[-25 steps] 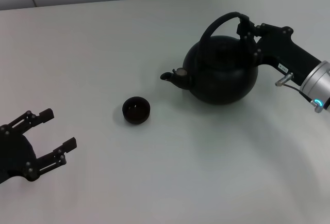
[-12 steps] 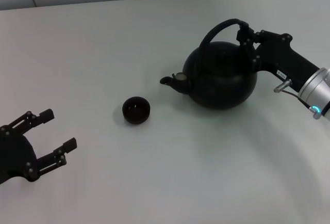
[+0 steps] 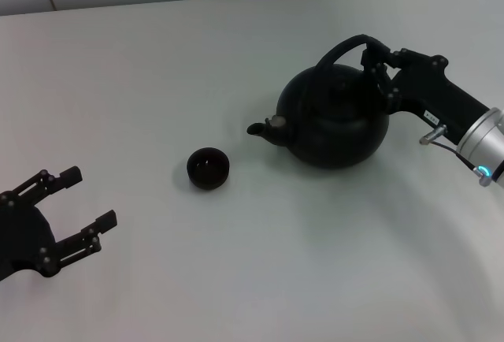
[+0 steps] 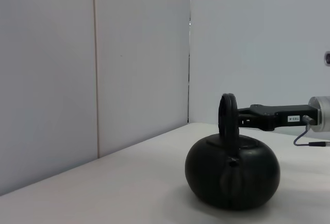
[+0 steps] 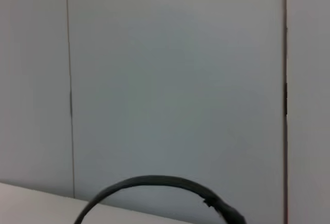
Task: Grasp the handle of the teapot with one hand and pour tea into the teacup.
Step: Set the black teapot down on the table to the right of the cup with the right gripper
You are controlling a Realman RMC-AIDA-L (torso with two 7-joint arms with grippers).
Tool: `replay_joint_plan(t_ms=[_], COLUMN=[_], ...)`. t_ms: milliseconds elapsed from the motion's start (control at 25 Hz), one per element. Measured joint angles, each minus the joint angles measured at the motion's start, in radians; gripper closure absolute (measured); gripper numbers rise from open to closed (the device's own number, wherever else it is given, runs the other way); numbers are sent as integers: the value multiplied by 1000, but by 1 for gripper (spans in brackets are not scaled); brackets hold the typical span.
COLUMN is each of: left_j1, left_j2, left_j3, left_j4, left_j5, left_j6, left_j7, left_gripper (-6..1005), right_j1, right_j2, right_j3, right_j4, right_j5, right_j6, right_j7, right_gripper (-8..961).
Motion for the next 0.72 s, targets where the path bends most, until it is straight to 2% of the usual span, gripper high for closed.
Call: replay_joint_plan(t_ms=[320,520,720], left_j1=[0,0,0], left_j2=[0,0,0], left_j3=[-4,-6,-6], left_j4=[6,7,6], left_j5=[0,0,0], left_j6=[4,9,12], left_j7=[-4,-5,-1], left_gripper=[191,191,191], right_j1=[-10,-19,-30], right_j2=[0,0,0], right_j3=[0,-1,0], right_j4=[0,0,0], right_j5=[0,0,0], right_j6=[-27,-48,-65], right_j7=[1,0,-2], right_gripper=[725,495,331])
